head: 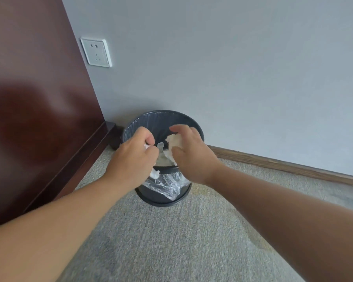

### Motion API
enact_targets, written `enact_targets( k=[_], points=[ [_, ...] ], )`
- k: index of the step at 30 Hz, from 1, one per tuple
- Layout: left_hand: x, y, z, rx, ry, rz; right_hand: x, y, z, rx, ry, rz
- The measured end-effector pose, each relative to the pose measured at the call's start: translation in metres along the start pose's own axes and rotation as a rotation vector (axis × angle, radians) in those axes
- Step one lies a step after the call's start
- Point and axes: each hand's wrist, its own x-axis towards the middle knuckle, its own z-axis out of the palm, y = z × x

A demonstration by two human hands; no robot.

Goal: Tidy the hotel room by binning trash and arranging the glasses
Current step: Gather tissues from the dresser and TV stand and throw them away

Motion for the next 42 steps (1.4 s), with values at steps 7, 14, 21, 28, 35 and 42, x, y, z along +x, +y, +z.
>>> enact_targets(
  k=[7,14,21,28,35,42],
  points=[
    [0.039,-0.015,0.006,0.05,0.012,-0.011,0.042,0.003,0.006,-0.079,0.163,0.05],
    [0.059,-0.037,0.022,0.126,-0.037,-0.011,0.065,0.017,0.016,-0.217,0.067,0.097],
    [0.059,-0.044,0.027,0.191,-0.083,0.007,0.066,0.027,0.024,-0.314,-0.03,0.102],
    [0.047,-0.016,0.003,0.31,-0.147,0.121,0.055,0.009,-0.001,-0.369,0.022,0.02],
    [0.045,0.079,-0.062,0.398,-0.197,0.143,0.03,-0.059,-0.099,-0.403,0.025,-0.029],
    [0.033,0.218,-0.181,0.394,-0.185,0.134,-0.008,-0.171,-0.23,-0.366,0.043,-0.029]
  ],
)
